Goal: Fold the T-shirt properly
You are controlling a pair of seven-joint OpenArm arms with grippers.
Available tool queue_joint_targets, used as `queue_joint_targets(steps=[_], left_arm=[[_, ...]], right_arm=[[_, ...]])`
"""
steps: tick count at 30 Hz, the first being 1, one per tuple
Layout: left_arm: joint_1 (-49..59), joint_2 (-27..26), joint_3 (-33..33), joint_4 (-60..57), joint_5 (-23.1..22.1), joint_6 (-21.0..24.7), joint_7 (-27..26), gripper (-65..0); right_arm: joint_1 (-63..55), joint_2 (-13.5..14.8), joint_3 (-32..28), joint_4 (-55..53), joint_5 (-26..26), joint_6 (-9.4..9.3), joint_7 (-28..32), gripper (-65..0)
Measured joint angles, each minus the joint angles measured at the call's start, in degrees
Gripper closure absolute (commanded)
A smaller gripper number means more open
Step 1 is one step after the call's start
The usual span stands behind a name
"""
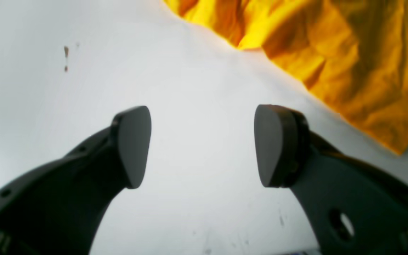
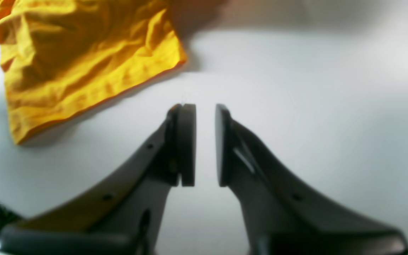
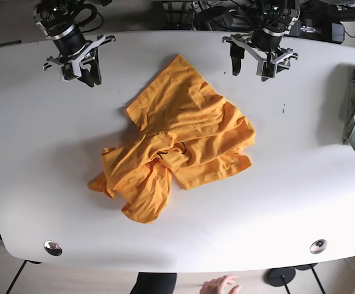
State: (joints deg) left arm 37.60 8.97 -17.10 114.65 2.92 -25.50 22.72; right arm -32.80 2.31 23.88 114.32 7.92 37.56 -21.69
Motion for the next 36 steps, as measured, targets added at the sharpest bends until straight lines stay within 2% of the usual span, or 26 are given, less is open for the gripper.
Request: queue_joint_targets(steps=[2,4,5,7,10,12,13,17,20,21,22,27,29,32,35,36], left_arm=[[-1.4,-0.2,0.0,0.0,0.0,0.0,0.0,-42.9],[-2.6,-0.9,-1.0,0.0,0.0,-0.4,0.0,-42.9],[-3.7,-0.9,-3.7,0.0,-0.2,-0.6,0.0,-42.9],[-5.4,-1.2,-7.8,-0.1,0.1,0.2,0.2,-42.8],[-6.9,-1.6,-10.1,-0.1,0.0,0.0,0.0,-42.8],[-7.6,-1.2,-11.3,-0.1,0.0,-0.6,0.0,-42.8],[-8.1,-1.3,-12.5,-0.1,0.0,-0.6,0.4,-42.8],[-9.8,-1.4,-14.4,-0.1,0.0,-0.2,5.1,-42.8],[-12.2,-1.3,-17.2,-0.1,-0.1,-0.4,7.1,-42.8],[-12.7,-1.4,-18.7,-0.1,0.0,-0.4,7.6,-42.8],[-12.9,-1.3,-19.5,-0.1,0.0,-0.5,7.6,-42.8],[-14.5,-1.0,-24.9,-0.1,-0.1,-7.0,7.7,-42.8],[-15.4,-1.2,-27.7,-0.2,-0.1,-7.6,7.6,-42.8],[-14.9,-2.7,-29.7,-0.4,0.0,-8.0,7.8,-42.8],[-15.3,-4.3,-30.0,-0.5,0.0,-8.0,7.7,-42.8],[-15.2,-4.4,-30.0,-0.6,0.0,-8.0,7.7,-42.8]], right_arm=[[2.8,1.4,-0.7,0.0,0.0,-0.04,-2.8,-13.5],[5.4,1.9,-2.7,0.0,-0.2,-0.07,-5.4,-23.9],[7.0,2.2,-4.8,0.0,-0.1,-0.02,-5.6,-31.9],[8.7,2.4,-7.2,0.0,0.0,0.00,-5.6,-40.3],[11.1,2.7,-9.8,0.0,0.0,-0.04,-5.9,-47.1],[12.8,2.6,-11.8,0.0,0.0,-0.07,-7.2,-47.4],[14.1,2.6,-13.2,0.0,0.0,-0.04,-10.0,-47.4],[17.6,2.8,-17.9,-0.1,-0.2,-0.04,-13.8,-47.4],[21.7,5.2,-27.5,-0.7,-0.1,-0.07,-16.6,-47.4],[24.5,5.3,-31.4,-2.4,-0.1,-0.07,-18.6,-47.4],[26.2,5.2,-32.8,-3.6,0.1,-0.04,-19.0,-47.4],[34.9,5.5,-44.1,-12.1,0.0,-0.11,-19.3,-47.4],[38.1,5.2,-49.8,-16.1,-0.1,-0.22,-19.4,-47.4],[42.5,2.4,-57.8,-22.1,0.0,-0.17,-19.0,-47.4],[46.1,-0.8,-61.2,-28.8,-0.2,-0.15,-18.8,-47.4],[47.6,-1.9,-62.4,-31.7,-1.8,-1.01,-16.1,-47.4]])
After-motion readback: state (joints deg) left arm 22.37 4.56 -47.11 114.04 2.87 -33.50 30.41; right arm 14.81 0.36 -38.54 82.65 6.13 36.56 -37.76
